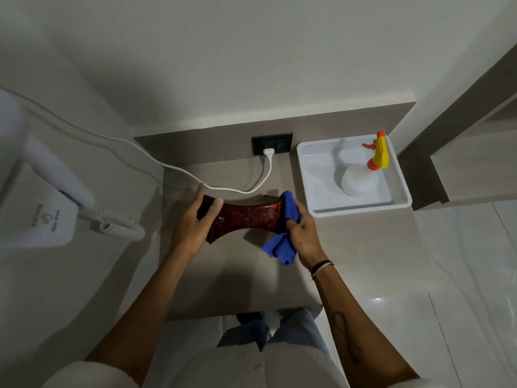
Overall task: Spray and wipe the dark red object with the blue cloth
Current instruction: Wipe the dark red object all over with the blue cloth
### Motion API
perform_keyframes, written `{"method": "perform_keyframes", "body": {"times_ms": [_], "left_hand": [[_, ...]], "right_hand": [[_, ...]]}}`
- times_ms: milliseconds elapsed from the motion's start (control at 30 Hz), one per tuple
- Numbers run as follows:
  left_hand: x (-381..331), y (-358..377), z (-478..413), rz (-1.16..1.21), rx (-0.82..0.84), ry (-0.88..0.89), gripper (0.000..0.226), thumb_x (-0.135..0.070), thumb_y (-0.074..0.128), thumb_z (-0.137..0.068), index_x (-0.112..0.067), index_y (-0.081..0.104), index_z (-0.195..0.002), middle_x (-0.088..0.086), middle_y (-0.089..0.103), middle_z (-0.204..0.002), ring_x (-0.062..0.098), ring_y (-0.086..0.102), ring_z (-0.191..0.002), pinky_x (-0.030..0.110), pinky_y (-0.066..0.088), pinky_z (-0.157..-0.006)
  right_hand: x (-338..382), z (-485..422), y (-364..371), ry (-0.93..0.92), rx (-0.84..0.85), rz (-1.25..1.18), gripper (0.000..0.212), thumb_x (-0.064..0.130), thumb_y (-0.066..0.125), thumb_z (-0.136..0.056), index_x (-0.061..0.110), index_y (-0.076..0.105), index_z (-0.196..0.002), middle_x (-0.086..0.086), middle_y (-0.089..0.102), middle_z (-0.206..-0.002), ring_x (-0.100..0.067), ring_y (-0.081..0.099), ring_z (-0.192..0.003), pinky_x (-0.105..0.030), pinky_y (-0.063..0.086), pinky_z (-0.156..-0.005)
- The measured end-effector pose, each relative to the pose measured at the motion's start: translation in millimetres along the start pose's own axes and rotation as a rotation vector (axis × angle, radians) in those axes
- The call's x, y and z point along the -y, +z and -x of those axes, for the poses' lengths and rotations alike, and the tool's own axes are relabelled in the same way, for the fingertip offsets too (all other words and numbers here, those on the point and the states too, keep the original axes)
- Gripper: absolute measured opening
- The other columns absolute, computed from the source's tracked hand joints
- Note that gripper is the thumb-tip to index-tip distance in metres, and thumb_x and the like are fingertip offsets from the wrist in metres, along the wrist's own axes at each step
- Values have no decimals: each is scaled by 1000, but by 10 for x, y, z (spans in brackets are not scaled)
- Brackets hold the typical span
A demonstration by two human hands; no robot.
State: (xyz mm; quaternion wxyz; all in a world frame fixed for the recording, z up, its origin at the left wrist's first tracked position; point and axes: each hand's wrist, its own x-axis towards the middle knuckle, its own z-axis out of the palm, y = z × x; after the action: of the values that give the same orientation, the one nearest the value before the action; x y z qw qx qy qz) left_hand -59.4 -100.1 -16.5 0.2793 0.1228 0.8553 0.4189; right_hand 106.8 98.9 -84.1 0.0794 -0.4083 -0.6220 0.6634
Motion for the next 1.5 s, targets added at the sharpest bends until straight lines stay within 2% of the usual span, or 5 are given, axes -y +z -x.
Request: {"method": "perform_keyframes", "body": {"times_ms": [267, 400, 500, 833, 1500], "left_hand": [[276, -40, 9, -175, 282, 124, 154, -50, 104, -50, -71, -5, -157, -14, -14, -180, 19, 8, -166, 57, 31, -128], [297, -14, 32, -207, 133, 236, 124, -42, 90, -53, -68, 21, -153, -27, 45, -145, -18, 44, -135, 31, 47, -107], [350, -9, 66, -188, 102, 197, 116, -39, 88, -50, -49, 36, -154, -5, 59, -142, 12, 61, -126, 36, 56, -102], [441, -14, 169, -185, 96, 198, 108, -37, 91, -49, -19, 54, -148, -2, 57, -139, 20, 61, -125, 36, 55, -102], [362, 17, 192, -233, 92, 139, 126, -33, 88, -47, -11, 41, -162, 11, 45, -160, 32, 49, -145, 52, 46, -118]], "right_hand": [[66, -27, 54, -86, -36, 139, 74, -18, 43, -97, 8, 31, -166, -11, 49, -157, -20, 53, -137, -12, 44, -113], [7, 99, 230, -210, -29, 362, 84, -20, 44, -92, 7, 21, -168, -11, 27, -174, -20, 32, -158, -18, 25, -131], [-84, 311, 419, -323, 28, 447, 81, -14, 46, -98, 18, 21, -169, -1, 25, -175, -10, 23, -164, -43, 23, -135], [-200, 725, 848, -646, 224, 650, 107, -14, 61, -87, 17, 3, -172, -2, -5, -181, -28, -1, -169, -55, 23, -134], [-221, 597, 447, -330, 22, 658, 92, -15, 57, -93, 8, 13, -170, -8, 4, -180, -30, 5, -168, -55, 17, -135]]}}
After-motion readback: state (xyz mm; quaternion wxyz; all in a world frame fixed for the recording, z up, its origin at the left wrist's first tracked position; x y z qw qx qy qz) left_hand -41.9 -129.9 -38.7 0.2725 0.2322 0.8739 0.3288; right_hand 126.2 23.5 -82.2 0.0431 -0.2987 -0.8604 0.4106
